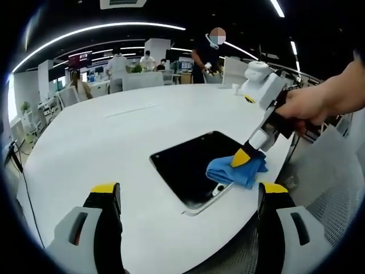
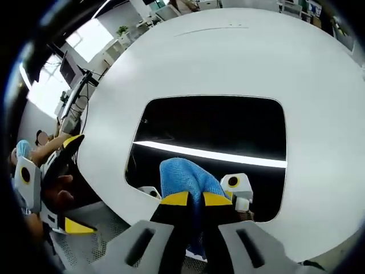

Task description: Wipe the mirror surface with the cleaning cloth until all visible marks leave the cleaned area.

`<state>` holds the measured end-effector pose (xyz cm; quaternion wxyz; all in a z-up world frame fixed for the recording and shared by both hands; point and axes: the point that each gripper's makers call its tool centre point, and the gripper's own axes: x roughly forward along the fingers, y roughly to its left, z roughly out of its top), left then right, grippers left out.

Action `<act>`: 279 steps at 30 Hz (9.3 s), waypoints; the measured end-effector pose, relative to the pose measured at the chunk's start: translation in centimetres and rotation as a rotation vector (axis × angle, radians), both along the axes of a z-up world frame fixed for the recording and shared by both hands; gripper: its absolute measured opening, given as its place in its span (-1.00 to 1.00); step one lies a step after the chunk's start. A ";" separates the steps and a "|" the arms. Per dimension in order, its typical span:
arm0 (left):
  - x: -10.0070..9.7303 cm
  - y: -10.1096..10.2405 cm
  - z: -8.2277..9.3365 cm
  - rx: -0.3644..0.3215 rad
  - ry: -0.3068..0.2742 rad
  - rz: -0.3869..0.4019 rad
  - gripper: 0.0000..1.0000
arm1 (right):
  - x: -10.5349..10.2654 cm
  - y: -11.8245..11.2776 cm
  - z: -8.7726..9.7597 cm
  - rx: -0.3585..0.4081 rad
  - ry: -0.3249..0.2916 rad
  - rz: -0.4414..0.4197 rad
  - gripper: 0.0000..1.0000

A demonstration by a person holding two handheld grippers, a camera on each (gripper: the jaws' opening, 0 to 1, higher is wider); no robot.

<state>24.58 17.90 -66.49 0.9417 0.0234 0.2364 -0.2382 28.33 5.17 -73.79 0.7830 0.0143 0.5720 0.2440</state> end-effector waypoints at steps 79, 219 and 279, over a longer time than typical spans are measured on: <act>0.1 0.1 -0.2 -0.022 0.017 0.008 0.98 | 11.6 2.3 0.2 -0.057 -0.076 0.033 -0.97; 0.2 0.6 0.0 0.027 -0.005 0.026 0.98 | 0.8 -4.5 -0.1 -0.011 -0.034 -0.083 -0.98; 0.5 1.6 -0.1 0.034 -0.002 0.080 0.98 | -0.8 -7.3 0.1 0.047 -0.031 -0.041 -0.97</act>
